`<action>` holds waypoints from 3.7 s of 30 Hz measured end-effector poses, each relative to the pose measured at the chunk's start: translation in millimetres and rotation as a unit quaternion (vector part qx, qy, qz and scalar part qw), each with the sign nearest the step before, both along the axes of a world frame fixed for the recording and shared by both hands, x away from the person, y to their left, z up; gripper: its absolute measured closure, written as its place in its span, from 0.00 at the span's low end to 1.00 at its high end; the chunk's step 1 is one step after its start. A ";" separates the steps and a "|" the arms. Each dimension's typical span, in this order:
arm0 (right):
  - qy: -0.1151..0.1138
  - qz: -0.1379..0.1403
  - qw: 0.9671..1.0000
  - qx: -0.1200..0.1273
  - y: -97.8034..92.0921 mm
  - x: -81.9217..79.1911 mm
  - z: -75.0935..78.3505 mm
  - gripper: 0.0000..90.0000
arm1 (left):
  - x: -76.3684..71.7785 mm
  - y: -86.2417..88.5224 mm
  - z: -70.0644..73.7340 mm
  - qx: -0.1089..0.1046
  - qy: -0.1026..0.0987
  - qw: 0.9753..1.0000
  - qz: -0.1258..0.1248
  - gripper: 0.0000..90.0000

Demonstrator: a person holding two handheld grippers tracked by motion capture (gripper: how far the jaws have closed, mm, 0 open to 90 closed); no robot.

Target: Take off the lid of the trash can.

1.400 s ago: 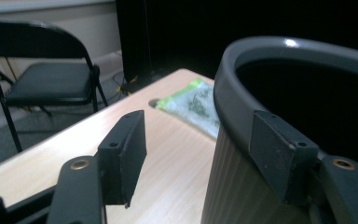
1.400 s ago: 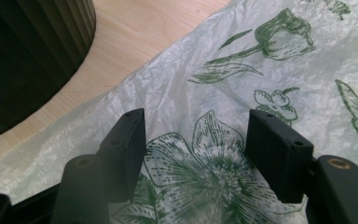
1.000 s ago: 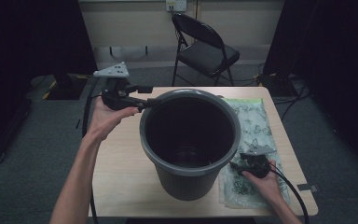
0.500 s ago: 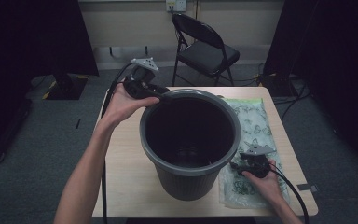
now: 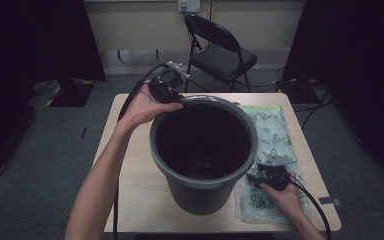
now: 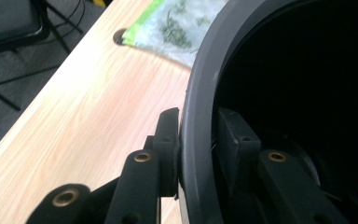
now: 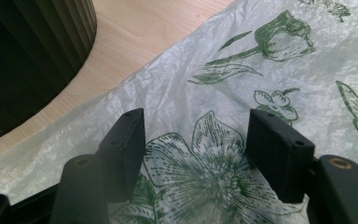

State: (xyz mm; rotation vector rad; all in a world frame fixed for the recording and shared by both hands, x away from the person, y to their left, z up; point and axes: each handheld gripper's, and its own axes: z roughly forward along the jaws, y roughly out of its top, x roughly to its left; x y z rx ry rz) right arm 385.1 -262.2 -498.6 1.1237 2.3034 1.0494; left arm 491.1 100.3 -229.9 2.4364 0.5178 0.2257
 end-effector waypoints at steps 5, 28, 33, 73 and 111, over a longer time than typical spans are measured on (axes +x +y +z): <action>0.000 0.000 1.000 0.000 0.0 0.0 0.0 0.41 | -1.0 -0.4 0.6 -0.005 -0.005 1.000 0.009 0.84; 0.000 0.002 1.000 0.001 -0.2 0.5 -0.1 0.41 | -13.2 33.6 6.4 -0.136 0.016 0.990 0.017 0.87; 0.000 0.001 1.000 0.002 -0.2 0.6 -0.1 0.41 | -14.3 38.2 11.1 -0.156 0.017 0.987 0.016 0.87; -0.001 0.001 1.000 0.002 -0.2 0.9 -0.3 0.40 | 19.8 91.1 9.2 -0.267 -0.010 0.940 0.213 0.87; -0.001 0.002 1.000 0.001 -0.2 0.9 -0.3 0.40 | 110.0 148.9 -44.9 -0.235 -0.004 0.891 0.388 0.88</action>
